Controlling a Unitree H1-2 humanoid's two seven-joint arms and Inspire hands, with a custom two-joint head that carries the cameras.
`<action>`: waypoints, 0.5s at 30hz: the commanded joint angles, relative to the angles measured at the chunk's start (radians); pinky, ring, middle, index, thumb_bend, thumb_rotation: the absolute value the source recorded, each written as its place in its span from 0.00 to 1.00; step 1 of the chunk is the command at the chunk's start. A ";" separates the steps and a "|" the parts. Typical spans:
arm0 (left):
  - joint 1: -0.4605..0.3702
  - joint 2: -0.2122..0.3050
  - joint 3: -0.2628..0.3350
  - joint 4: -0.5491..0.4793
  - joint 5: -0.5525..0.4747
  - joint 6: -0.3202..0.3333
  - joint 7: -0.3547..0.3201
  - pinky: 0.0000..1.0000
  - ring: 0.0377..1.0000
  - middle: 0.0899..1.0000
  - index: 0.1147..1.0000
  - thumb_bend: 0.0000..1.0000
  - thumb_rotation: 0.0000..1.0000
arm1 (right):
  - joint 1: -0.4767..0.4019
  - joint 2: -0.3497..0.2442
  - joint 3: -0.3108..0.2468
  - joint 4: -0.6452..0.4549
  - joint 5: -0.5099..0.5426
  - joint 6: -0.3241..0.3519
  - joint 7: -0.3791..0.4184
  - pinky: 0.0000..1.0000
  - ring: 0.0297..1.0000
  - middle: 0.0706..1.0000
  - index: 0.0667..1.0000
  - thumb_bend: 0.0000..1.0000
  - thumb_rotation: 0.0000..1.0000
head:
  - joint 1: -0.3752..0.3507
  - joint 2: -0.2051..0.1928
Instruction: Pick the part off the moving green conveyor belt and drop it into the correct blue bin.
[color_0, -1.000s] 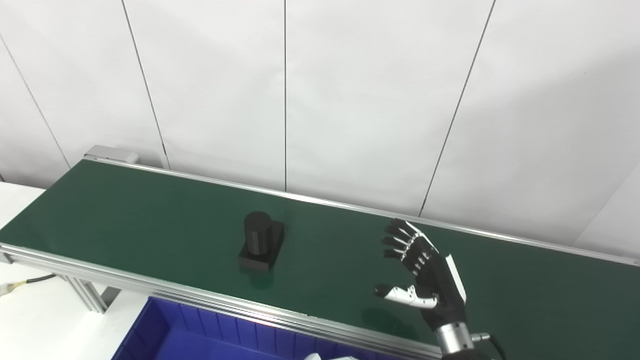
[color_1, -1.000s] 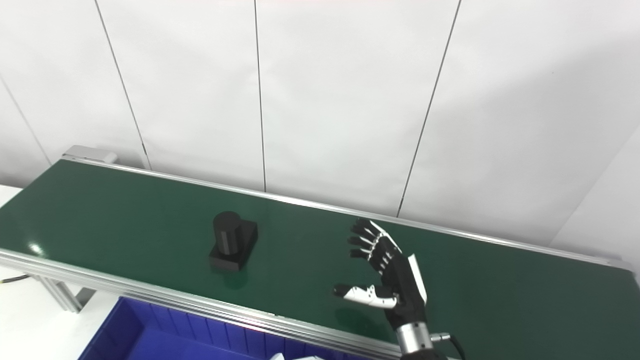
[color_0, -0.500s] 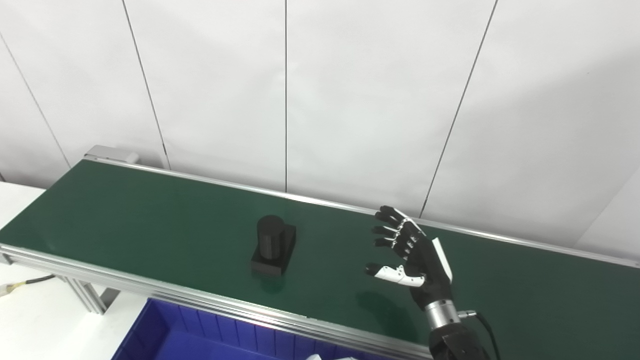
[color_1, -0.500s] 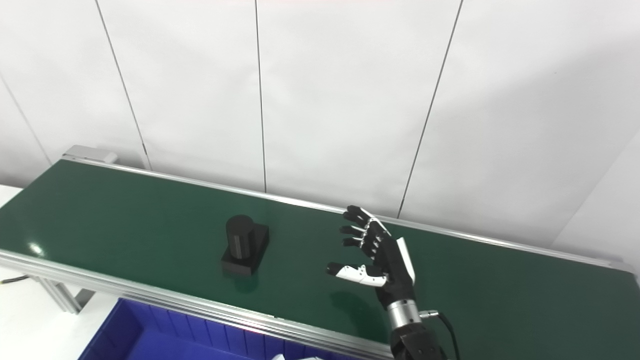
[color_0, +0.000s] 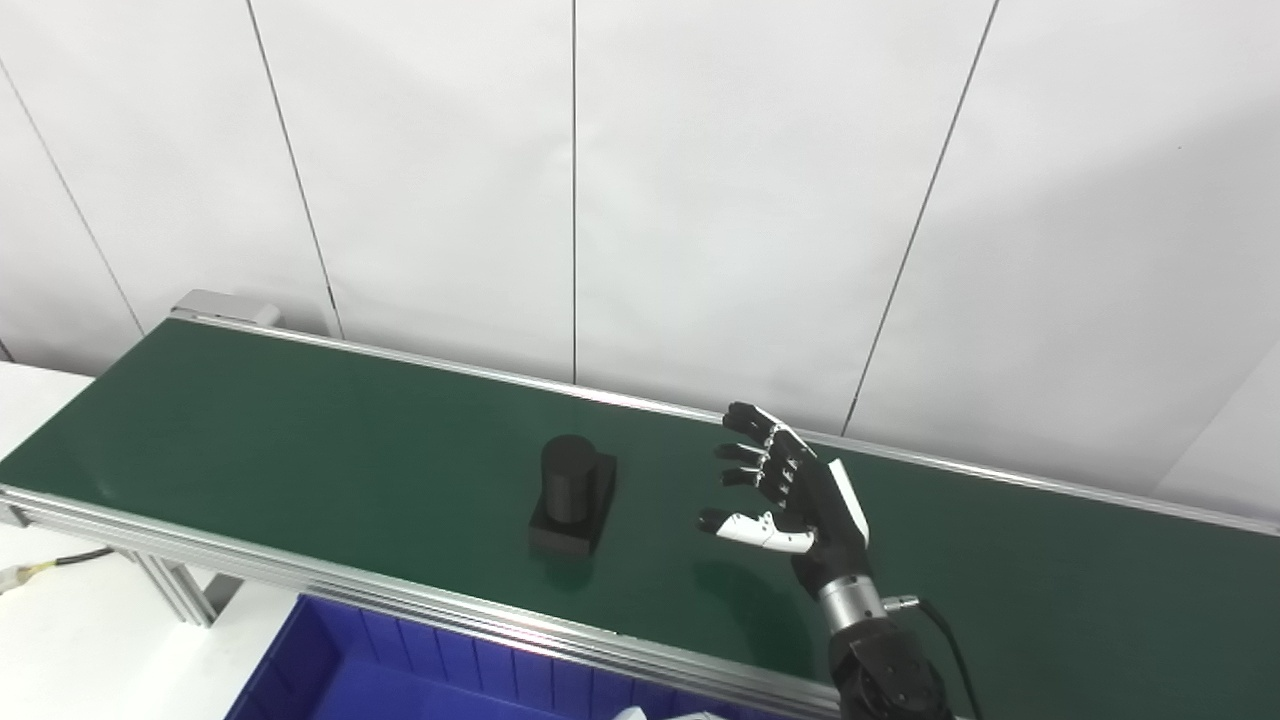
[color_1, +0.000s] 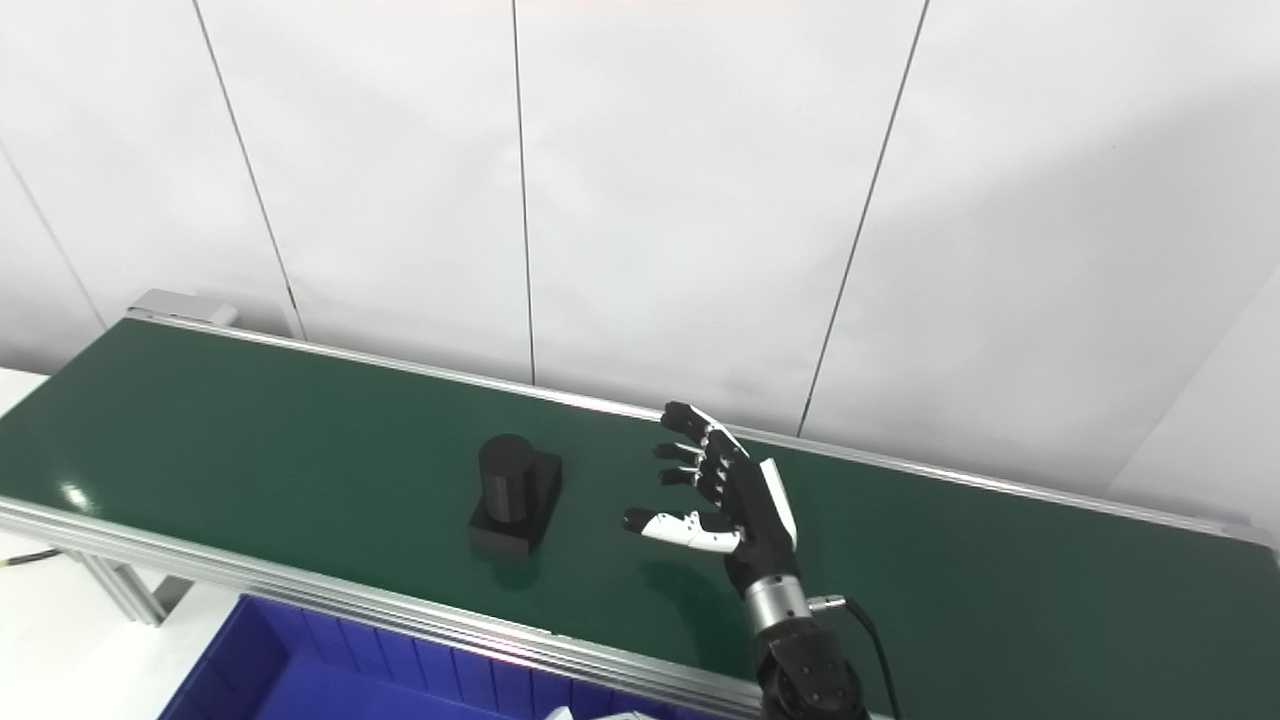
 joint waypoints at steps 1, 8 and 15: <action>-0.016 -0.013 0.001 -0.035 0.005 -0.038 0.003 0.61 0.71 0.75 0.71 1.00 0.10 | -0.056 0.016 0.005 0.005 -0.002 -0.045 -0.005 0.64 0.73 0.82 0.81 1.00 0.15 | 0.000 0.003; -0.013 -0.016 0.001 -0.041 0.019 -0.038 0.007 0.61 0.70 0.75 0.70 1.00 0.09 | -0.099 0.001 0.039 0.091 -0.050 -0.046 -0.032 0.66 0.74 0.85 0.83 1.00 0.17 | 0.005 0.007; -0.007 -0.014 -0.013 -0.059 0.030 -0.038 0.025 0.60 0.70 0.75 0.70 1.00 0.09 | -0.129 -0.014 0.046 0.164 -0.064 -0.046 -0.051 0.65 0.74 0.86 0.83 1.00 0.16 | 0.009 0.016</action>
